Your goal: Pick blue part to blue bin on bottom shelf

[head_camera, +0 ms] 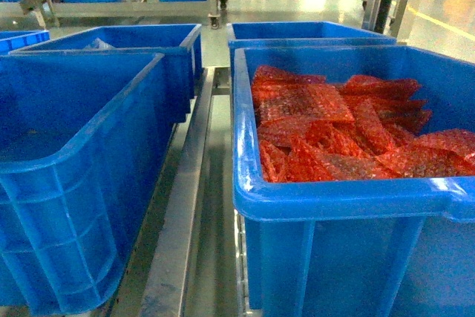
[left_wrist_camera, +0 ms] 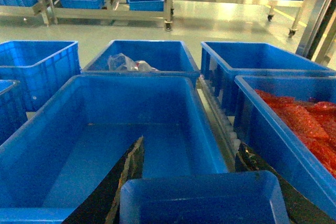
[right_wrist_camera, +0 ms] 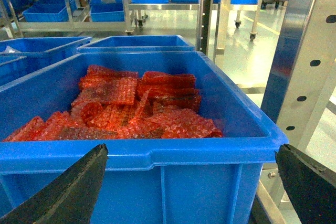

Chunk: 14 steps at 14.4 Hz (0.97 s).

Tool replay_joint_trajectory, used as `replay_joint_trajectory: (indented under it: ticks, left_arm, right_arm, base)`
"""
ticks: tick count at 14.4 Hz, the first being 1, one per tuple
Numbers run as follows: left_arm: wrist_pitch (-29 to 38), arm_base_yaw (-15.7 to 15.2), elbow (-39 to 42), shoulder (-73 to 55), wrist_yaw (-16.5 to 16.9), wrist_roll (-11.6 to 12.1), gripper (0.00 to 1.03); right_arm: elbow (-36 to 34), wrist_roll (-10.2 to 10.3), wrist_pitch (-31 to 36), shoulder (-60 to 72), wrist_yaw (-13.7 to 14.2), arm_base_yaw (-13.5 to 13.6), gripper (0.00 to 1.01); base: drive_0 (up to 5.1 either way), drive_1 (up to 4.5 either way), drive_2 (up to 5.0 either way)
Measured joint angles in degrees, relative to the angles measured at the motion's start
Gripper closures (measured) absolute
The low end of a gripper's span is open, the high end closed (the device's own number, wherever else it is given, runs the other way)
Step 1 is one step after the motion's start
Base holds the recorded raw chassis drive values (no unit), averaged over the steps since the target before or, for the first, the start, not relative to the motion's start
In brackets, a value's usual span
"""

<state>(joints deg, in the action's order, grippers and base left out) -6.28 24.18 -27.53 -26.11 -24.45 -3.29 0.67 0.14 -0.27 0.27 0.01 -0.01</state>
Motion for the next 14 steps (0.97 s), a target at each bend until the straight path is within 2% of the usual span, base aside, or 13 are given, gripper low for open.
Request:
replay_joint_trajectory:
  ticks: [1, 2, 3, 4, 5, 7, 8, 10, 14]
  left_arm:
    - [-7.58, 3.5, -2.27, -2.05, -10.29, -2.08, 0.59]
    - [-8.96, 4.5, -3.02, -4.26, -19.15, -3.61, 0.59]
    - [-6.71, 2.21, -2.99, -6.43, -22.25, -4.13, 0.59]
    - [-3.21, -0.17, -2.99, -8.57, -20.7, -4.15, 0.59]
    - [1.4, -2.99, -3.02, -11.8, -17.11, -4.11, 0.59]
    - [12.02, -10.56, -3.69, -25.42, -6.73, -4.02, 0.59]
    - [16.15, -13.53, -5.01, -33.14, -2.71, -4.35, 0.59]
    - [23.1, -16.85, -10.56, -45.64, 2.58, -6.97, 0.59]
    - [24.35, -16.37, -11.87, -49.24, 3.58, -7.28, 0.07]
  right_arm:
    - [0.0, 0.02, -0.02, 0.0, 0.02, 0.0, 0.03]
    - [0.0, 0.0, 0.04, 0.0, -0.04, 0.0, 0.03]
    - [0.0, 0.0, -0.02, 0.0, 0.02, 0.0, 0.03]
    - [0.0, 0.0, 0.02, 0.0, 0.0, 0.0, 0.03]
    - [0.0, 0.0, 0.0, 0.0, 0.0, 0.0, 0.03]
    - [0.0, 0.0, 0.0, 0.0, 0.0, 0.0, 0.03]
    - [0.0, 0.0, 0.0, 0.0, 0.0, 0.0, 0.03]
    - [0.0, 0.0, 0.0, 0.0, 0.0, 0.0, 0.03]
    - [0.0, 0.0, -0.02, 0.0, 0.0, 0.0, 0.03]
  base:
    - [0.0, 0.0, 0.0]
    - [0.0, 0.0, 0.0]
    - [0.0, 0.0, 0.0]
    - [0.0, 0.0, 0.0]
    - [0.0, 0.0, 0.0]
    - [0.0, 0.0, 0.0]
    - [0.0, 0.0, 0.0]
    - [0.0, 0.0, 0.0]
    - [0.0, 0.0, 0.0]
